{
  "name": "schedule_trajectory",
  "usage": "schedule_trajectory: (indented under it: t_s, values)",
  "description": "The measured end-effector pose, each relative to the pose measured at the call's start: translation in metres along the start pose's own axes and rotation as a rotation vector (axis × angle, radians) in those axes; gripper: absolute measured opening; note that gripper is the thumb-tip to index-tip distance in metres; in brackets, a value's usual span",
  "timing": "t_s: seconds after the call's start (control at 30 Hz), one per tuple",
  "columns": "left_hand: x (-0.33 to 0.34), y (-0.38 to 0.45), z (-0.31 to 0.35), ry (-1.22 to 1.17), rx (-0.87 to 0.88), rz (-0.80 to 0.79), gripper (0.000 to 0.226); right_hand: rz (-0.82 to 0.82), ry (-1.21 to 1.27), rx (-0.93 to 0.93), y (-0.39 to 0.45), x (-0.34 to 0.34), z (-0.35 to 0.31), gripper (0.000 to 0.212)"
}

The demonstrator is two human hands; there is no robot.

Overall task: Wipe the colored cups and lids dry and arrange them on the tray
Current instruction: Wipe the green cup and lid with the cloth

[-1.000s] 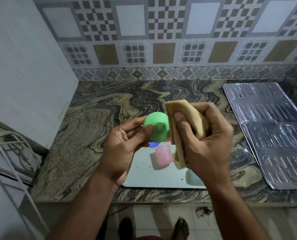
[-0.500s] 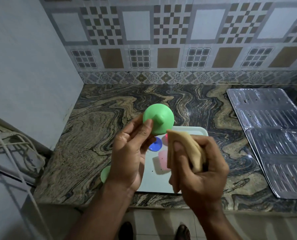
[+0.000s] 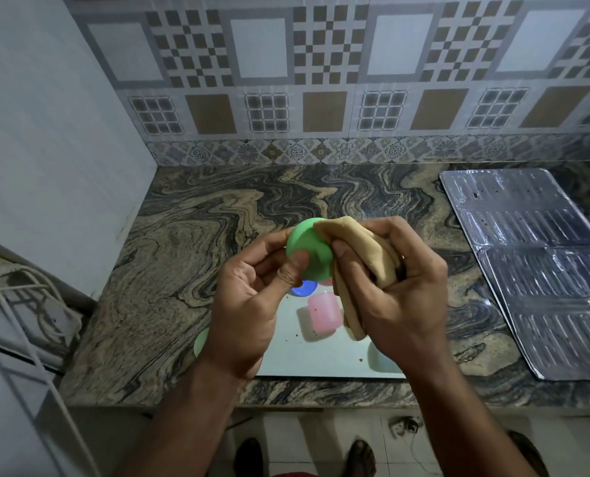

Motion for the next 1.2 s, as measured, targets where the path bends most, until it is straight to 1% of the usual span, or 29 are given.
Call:
schedule_trajectory:
  t_s: [0.1,0.17,0.2,0.27,0.3,0.33,0.4,0.47,0.53,0.6,0.67,0.77,0.87,0.97,1.07,1.2]
  values:
    - [0.002,-0.001,-0.003,0.002,0.029,0.045,0.025,-0.042,0.058,0.045,0.0,0.003,-0.006,0.013]
    - [0.001,-0.002,-0.007,-0.029,0.021,0.088,0.021,-0.089,0.066,0.053,-0.002,0.002,-0.005,0.009]
    - [0.0,-0.001,-0.008,-0.061,0.011,0.114,0.021,-0.117,0.043,0.054,-0.004,0.001,-0.004,0.005]
    - [-0.003,0.004,-0.005,-0.143,-0.01,0.168,0.022,-0.166,-0.025,0.074,-0.011,0.0,-0.003,0.007]
    - [-0.006,0.007,-0.001,-0.174,-0.019,0.187,0.023,-0.18,-0.004,0.112,-0.017,0.001,-0.003,0.009]
    - [-0.008,0.011,0.002,-0.194,-0.03,0.19,0.023,-0.178,0.07,0.167,-0.022,0.001,-0.002,0.012]
    - [-0.011,0.015,0.008,-0.219,-0.066,0.161,0.02,-0.114,0.224,0.268,-0.025,-0.001,-0.003,0.017]
    - [-0.012,0.015,0.008,-0.21,-0.093,0.115,0.018,-0.04,0.244,0.244,-0.02,-0.006,-0.003,0.017]
    - [-0.013,0.013,0.006,-0.207,-0.117,0.094,0.02,-0.032,0.207,0.161,-0.01,-0.01,-0.004,0.015]
    - [-0.015,0.012,0.004,-0.204,-0.133,0.077,0.023,-0.031,0.194,0.12,-0.003,-0.013,-0.006,0.012]
    - [-0.016,0.01,0.002,-0.159,-0.137,0.054,0.028,-0.041,0.181,0.115,0.003,-0.013,-0.007,0.014]
    - [-0.015,0.007,0.001,-0.085,-0.148,-0.006,0.035,-0.115,0.126,0.099,0.012,-0.01,-0.006,0.014]
    - [-0.013,0.009,0.003,-0.012,-0.134,-0.038,0.037,-0.134,0.151,0.148,0.016,-0.003,-0.003,0.016]
    - [-0.012,0.01,0.005,0.073,-0.023,0.01,0.037,-0.044,0.254,0.221,0.013,0.007,0.003,0.017]
    - [-0.012,0.006,0.003,0.248,0.11,0.034,0.033,0.026,0.3,0.313,0.007,0.017,0.009,0.013]
    - [-0.018,0.006,-0.002,0.554,0.236,0.101,0.028,0.01,0.348,0.358,-0.001,0.023,0.005,0.013]
Point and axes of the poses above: each hand's wrist, its own y-axis towards the middle knuckle, its own x-axis out of the palm, z = x × y, the point moved 1 cm from there along y, towards the middle knuckle, and after that the axes turned 6 degrees about -y, right-handed, at the moved point
